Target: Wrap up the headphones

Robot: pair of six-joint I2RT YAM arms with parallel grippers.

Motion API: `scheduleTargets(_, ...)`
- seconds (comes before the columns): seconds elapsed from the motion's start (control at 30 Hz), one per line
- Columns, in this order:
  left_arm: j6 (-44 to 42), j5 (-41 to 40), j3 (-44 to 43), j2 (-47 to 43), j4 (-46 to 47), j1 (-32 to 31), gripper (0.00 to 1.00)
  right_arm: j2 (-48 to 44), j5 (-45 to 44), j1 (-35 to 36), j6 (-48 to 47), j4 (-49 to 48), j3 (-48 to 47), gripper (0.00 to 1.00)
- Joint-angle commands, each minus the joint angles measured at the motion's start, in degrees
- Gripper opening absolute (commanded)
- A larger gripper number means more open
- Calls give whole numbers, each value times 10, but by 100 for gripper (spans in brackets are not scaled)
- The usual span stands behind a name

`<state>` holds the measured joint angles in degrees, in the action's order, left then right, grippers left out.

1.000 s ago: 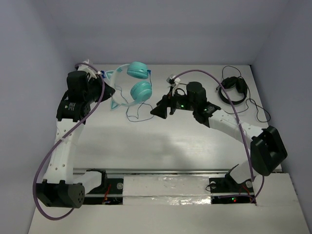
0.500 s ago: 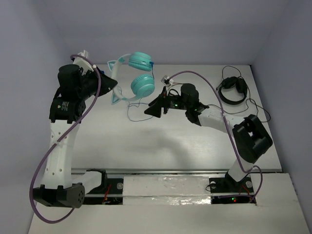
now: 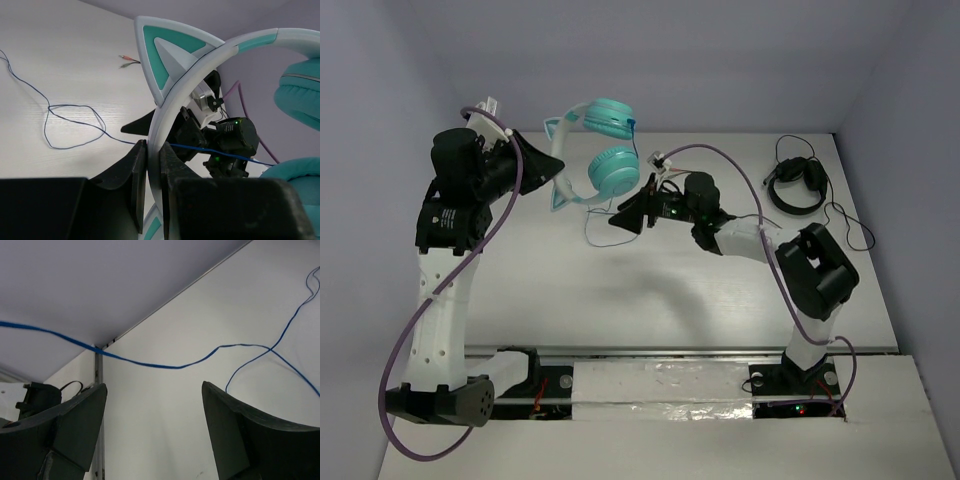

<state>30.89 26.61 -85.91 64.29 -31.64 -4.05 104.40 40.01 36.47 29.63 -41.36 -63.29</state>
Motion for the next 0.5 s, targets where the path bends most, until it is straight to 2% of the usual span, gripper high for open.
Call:
scheduleTargets(0.0,29,28,-35,-12,42,-7,0,20,-26,4,5,-62,-39,83)
scheduleTargets(0.2,36,29,-30,-18,42,-17,0,64,-32,9,26,-111,-71,84)
scheduleTargets(0.47,49,49,-15,-24,53,-23,0,114,-40,14,107,-280,-82,84)
